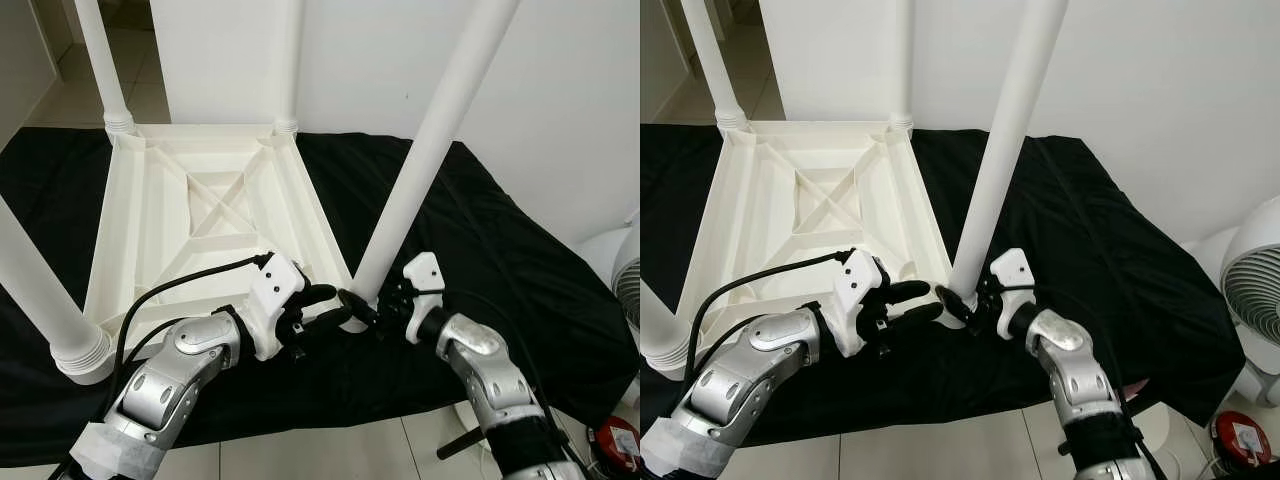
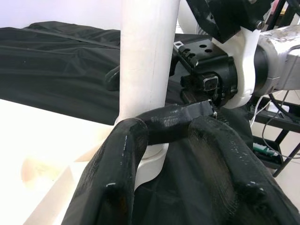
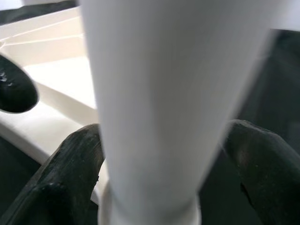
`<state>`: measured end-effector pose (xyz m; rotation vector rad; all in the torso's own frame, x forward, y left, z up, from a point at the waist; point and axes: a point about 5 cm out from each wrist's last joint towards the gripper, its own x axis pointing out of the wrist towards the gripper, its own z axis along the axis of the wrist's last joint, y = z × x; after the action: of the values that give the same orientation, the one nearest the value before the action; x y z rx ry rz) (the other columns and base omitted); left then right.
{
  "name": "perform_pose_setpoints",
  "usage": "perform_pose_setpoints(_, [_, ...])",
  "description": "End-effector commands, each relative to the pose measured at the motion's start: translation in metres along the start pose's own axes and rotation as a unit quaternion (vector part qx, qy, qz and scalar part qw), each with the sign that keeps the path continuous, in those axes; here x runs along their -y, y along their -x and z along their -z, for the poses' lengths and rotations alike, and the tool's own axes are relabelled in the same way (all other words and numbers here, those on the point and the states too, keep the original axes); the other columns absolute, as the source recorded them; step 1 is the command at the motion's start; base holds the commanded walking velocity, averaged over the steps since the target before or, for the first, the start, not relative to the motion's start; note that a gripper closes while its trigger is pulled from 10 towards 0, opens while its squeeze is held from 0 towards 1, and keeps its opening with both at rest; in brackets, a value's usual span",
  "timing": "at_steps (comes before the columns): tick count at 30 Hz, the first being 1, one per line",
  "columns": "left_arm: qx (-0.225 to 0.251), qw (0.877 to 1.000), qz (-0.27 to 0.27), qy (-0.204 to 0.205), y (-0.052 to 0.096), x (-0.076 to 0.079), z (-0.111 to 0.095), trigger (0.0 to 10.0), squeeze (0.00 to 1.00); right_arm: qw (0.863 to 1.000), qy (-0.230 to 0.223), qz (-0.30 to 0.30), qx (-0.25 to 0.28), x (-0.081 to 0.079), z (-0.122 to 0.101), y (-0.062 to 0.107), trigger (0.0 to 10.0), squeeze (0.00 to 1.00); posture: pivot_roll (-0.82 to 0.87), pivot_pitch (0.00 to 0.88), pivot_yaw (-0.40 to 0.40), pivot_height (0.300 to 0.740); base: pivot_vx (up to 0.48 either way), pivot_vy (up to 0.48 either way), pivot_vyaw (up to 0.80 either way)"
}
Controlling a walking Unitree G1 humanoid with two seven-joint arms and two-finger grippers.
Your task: Building children table
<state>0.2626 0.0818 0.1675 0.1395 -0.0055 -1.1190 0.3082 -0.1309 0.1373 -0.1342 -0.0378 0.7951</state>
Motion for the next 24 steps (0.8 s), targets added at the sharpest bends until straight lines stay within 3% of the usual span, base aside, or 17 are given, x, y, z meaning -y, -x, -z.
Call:
perform_pose_setpoints(1, [-0.002,1.000,0.027,0.001,-0.002,0.003,-0.001,10.0,0.00,1.000,0.006,-0.012,-0.014,0.002,0.005,-0.003,10.0,0.00,0.05,0.038,-0.082,0.740,0.000,0.000,0.00])
perform_pose_setpoints(4, [-0.002,1.000,0.027,-0.001,-0.002,0.002,-0.001,10.0,0.00,0.999,0.006,-0.028,-0.021,0.002,0.007,-0.010,10.0,0.00,0.05,0.037,-0.082,0.740,0.000,0.000,0.00])
perform_pose_setpoints(5, [-0.002,1.000,0.026,-0.002,-0.002,0.001,-0.002,10.0,0.00,0.999,0.006,-0.039,-0.025,0.001,0.009,-0.013,8.2,0.00,0.06,0.035,-0.082,0.740,0.000,0.000,0.00])
perform_pose_setpoints(6, [-0.002,1.000,0.026,-0.002,-0.002,0.001,-0.002,10.0,0.00,0.999,0.006,-0.039,-0.025,0.001,0.009,-0.013,8.2,0.00,0.06,0.035,-0.082,0.740,0.000,0.000,0.00])
perform_pose_setpoints(7, [-0.002,1.000,0.025,-0.002,-0.002,0.001,-0.002,10.0,0.00,0.998,0.004,-0.048,-0.028,0.001,0.011,-0.014,2.6,0.00,0.06,0.033,-0.083,0.740,0.000,0.000,0.00])
perform_pose_setpoints(8, [-0.002,1.000,0.025,-0.003,-0.002,0.000,-0.003,10.0,0.00,0.998,0.001,-0.053,-0.028,0.001,0.011,-0.015,0.0,0.00,0.07,0.033,-0.085,0.740,0.000,0.000,0.00])
perform_pose_setpoints(19, [-0.002,1.000,0.022,-0.004,-0.001,0.000,-0.003,10.0,0.00,0.998,-0.009,-0.065,-0.022,0.003,0.013,-0.013,0.0,0.00,0.07,0.028,-0.086,0.740,0.000,0.000,0.00])
perform_pose_setpoints(20, [-0.003,1.000,0.024,-0.004,-0.002,0.001,-0.002,10.0,0.00,0.998,-0.011,-0.060,-0.022,0.004,0.014,-0.013,9.6,0.00,0.07,0.024,-0.086,0.740,0.000,0.000,0.00])
perform_pose_setpoints(21, [-0.007,1.000,0.027,-0.004,-0.002,0.001,-0.001,10.0,0.00,0.998,-0.021,-0.060,-0.018,0.003,0.014,-0.013,10.0,0.00,0.07,0.024,-0.086,0.740,0.000,0.000,0.00])
perform_pose_setpoints(24, [-0.012,1.000,0.028,-0.005,-0.001,0.002,0.000,10.0,0.00,0.998,-0.028,-0.057,-0.012,0.003,0.013,-0.013,10.0,0.00,0.07,0.024,-0.086,0.740,0.000,0.000,0.00])
